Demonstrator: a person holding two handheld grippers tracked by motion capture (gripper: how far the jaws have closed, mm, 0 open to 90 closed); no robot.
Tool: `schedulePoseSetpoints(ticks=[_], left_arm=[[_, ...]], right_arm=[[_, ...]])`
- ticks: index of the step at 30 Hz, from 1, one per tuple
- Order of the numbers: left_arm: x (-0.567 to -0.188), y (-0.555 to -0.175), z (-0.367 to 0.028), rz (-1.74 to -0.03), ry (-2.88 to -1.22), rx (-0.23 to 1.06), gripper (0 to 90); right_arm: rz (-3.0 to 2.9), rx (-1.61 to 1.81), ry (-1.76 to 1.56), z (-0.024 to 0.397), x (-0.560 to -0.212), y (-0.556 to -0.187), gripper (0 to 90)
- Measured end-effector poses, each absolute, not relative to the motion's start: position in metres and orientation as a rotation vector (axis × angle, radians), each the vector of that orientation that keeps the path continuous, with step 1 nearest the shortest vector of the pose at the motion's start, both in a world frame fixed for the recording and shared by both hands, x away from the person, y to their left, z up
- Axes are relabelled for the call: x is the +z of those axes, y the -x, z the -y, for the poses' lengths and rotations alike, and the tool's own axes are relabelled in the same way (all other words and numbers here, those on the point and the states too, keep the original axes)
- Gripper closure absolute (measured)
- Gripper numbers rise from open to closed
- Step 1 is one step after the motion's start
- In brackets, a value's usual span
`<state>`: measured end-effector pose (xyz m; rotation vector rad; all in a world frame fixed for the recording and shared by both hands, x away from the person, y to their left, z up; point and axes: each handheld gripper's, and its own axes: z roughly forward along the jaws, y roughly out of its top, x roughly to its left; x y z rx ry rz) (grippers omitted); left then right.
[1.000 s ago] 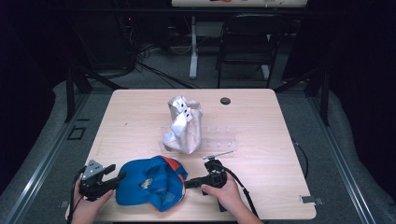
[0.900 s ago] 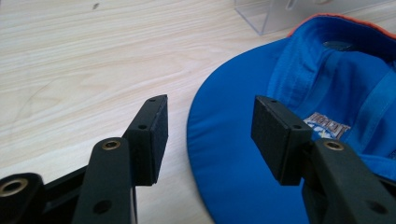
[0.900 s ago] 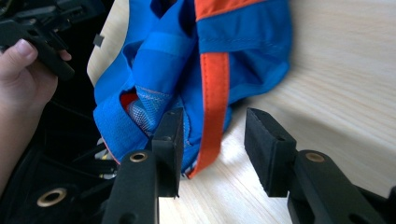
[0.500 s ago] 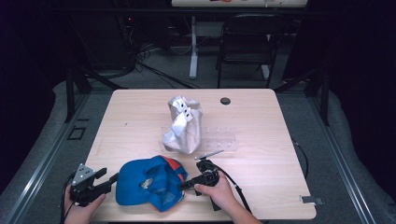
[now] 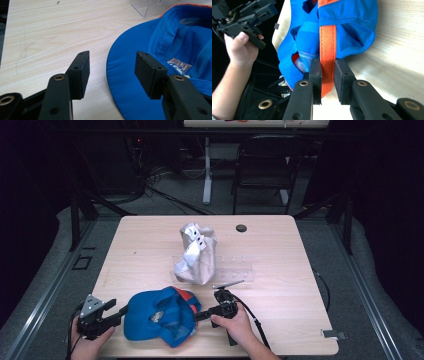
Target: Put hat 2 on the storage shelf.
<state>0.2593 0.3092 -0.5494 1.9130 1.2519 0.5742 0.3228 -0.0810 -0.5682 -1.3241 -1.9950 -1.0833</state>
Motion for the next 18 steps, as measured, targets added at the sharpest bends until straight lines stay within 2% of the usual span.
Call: schedulePoseSetpoints(ticks=[6, 18], left_arm=[[-0.550, -0.260, -0.308, -1.251, -1.899, 0.578, 46.4], [-0.550, -0.262, -0.303, -1.227, -1.915, 0.575, 46.4]], right_arm=[[2.004, -1.077, 1.318, 0.081, -0.560, -0.322, 78.1], [2.067, -1.068, 1.333, 0.082, -0.504, -0.329, 78.2]])
